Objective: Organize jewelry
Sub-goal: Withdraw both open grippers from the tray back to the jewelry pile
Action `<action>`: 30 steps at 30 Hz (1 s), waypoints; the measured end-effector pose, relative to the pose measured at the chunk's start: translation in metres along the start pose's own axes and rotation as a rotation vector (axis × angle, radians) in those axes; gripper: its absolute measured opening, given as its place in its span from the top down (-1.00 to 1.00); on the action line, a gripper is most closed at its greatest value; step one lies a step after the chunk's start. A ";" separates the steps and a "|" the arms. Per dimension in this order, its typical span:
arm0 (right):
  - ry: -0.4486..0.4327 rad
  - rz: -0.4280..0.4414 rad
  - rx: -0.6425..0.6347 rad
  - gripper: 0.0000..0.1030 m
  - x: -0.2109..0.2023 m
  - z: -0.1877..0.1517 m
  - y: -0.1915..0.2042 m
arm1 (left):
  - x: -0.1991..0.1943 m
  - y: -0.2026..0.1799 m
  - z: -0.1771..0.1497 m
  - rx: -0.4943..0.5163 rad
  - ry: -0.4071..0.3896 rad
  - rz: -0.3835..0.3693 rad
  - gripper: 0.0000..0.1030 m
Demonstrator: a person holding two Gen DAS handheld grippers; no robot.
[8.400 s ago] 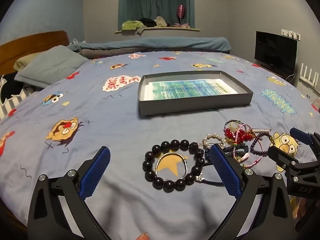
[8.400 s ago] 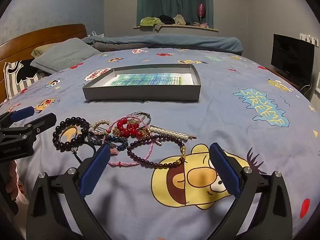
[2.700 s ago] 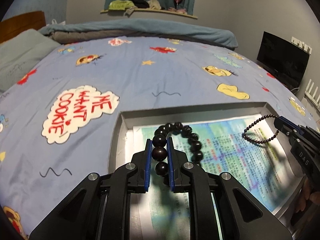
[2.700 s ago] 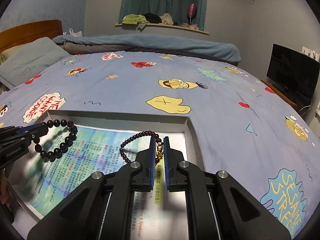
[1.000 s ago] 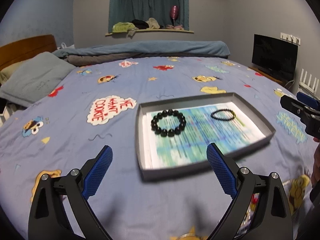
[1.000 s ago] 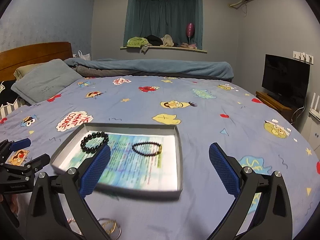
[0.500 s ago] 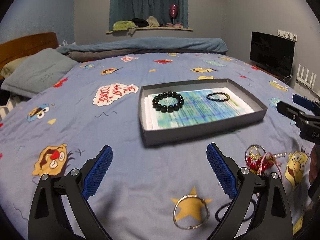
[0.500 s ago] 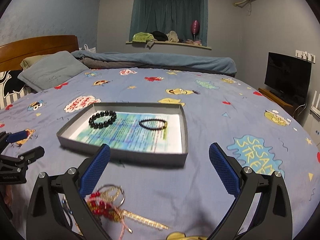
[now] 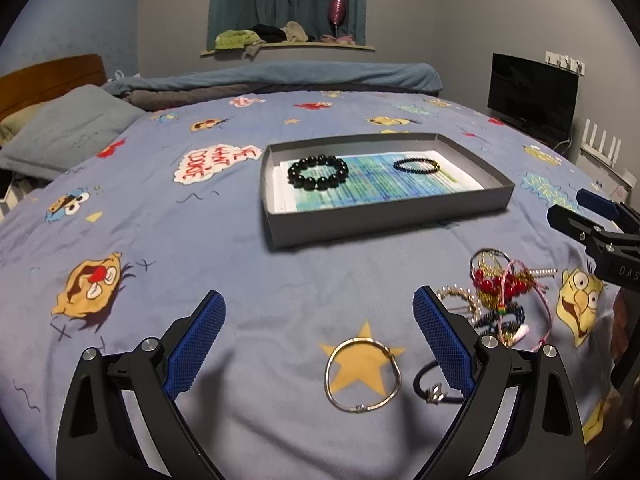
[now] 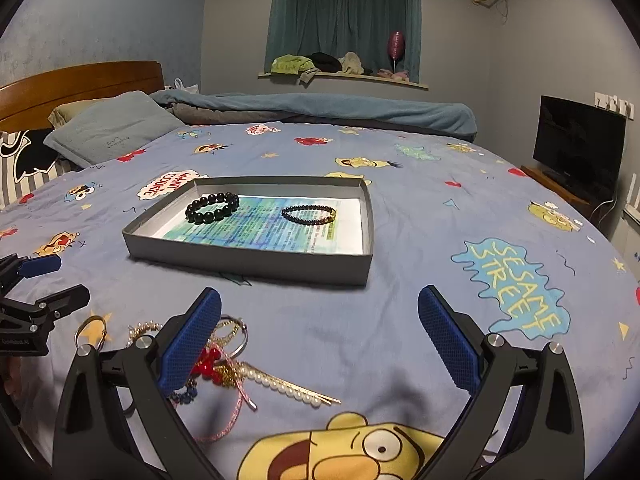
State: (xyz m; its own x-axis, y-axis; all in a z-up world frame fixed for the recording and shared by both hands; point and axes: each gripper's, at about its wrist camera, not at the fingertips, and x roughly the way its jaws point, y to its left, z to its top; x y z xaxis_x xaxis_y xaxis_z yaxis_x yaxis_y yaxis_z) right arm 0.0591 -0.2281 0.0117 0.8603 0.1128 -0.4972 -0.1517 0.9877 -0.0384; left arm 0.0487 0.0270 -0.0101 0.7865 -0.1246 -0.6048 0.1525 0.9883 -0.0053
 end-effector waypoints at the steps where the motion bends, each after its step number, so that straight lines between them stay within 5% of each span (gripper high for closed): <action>1: 0.002 0.001 0.001 -0.89 -0.001 -0.002 -0.001 | -0.001 -0.001 -0.002 0.000 0.001 -0.001 -0.83; 19: 0.046 0.038 -0.007 -0.87 -0.009 -0.030 -0.010 | -0.016 -0.004 -0.027 0.015 0.025 -0.086 -0.78; 24: 0.079 0.059 -0.046 -0.48 -0.004 -0.035 -0.006 | -0.007 -0.011 -0.030 0.053 0.068 -0.106 -0.32; 30: 0.118 0.083 -0.056 0.01 0.002 -0.038 -0.006 | 0.000 -0.008 -0.031 0.033 0.096 -0.128 -0.14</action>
State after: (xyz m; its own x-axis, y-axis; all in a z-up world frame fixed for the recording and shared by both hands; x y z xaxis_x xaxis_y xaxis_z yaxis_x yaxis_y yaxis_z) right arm 0.0436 -0.2376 -0.0222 0.7812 0.1769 -0.5986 -0.2497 0.9675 -0.0399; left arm 0.0286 0.0216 -0.0347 0.6991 -0.2391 -0.6738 0.2690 0.9611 -0.0619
